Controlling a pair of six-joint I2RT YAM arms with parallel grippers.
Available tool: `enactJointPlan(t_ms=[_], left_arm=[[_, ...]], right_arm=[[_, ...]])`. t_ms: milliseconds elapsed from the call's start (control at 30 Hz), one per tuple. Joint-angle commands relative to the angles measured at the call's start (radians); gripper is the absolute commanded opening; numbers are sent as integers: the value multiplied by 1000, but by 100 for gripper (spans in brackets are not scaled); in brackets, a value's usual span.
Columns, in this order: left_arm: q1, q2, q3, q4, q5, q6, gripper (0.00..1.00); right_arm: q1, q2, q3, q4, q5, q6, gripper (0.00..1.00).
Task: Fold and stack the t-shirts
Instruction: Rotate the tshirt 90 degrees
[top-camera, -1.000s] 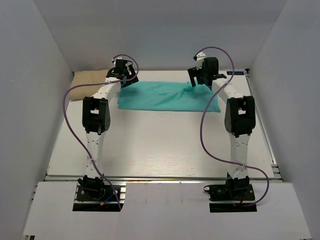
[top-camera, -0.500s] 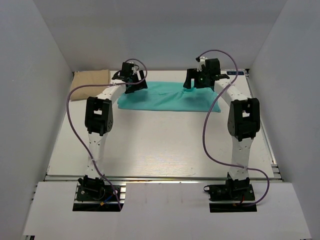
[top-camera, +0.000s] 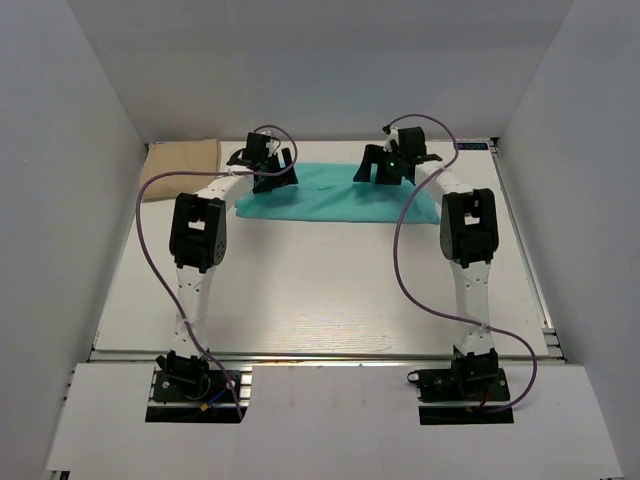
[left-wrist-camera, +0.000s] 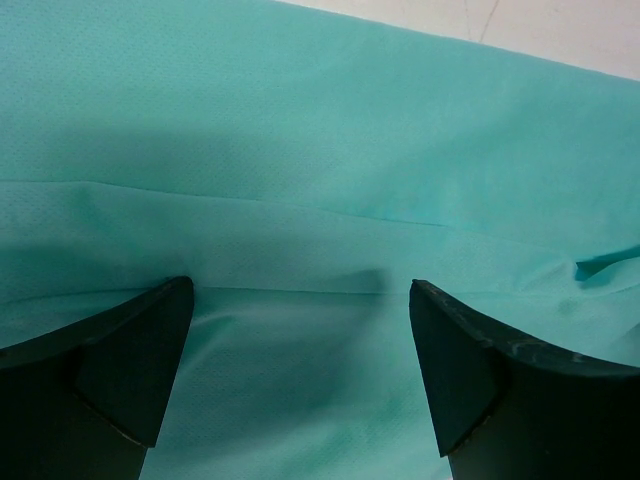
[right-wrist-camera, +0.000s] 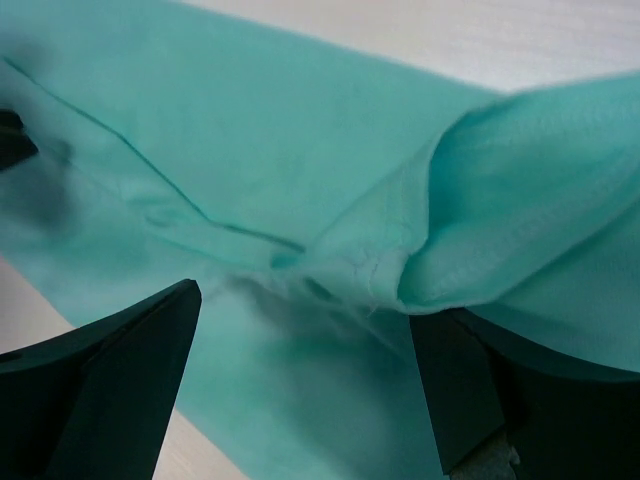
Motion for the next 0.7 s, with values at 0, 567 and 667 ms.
enactJointPlan(t_ms=[0,567,667], left_arm=[[3,-36,-75,-68,-8,7,100],[-29,-308,-537,-141,61,-25,100],[-63,-396,-650,-161,127,-38,100]], right_arm=[[28,30,126,192,-22,70,90],[73,-25,88,98,136,-3,90],[59,-51,50,32,149,49,90]])
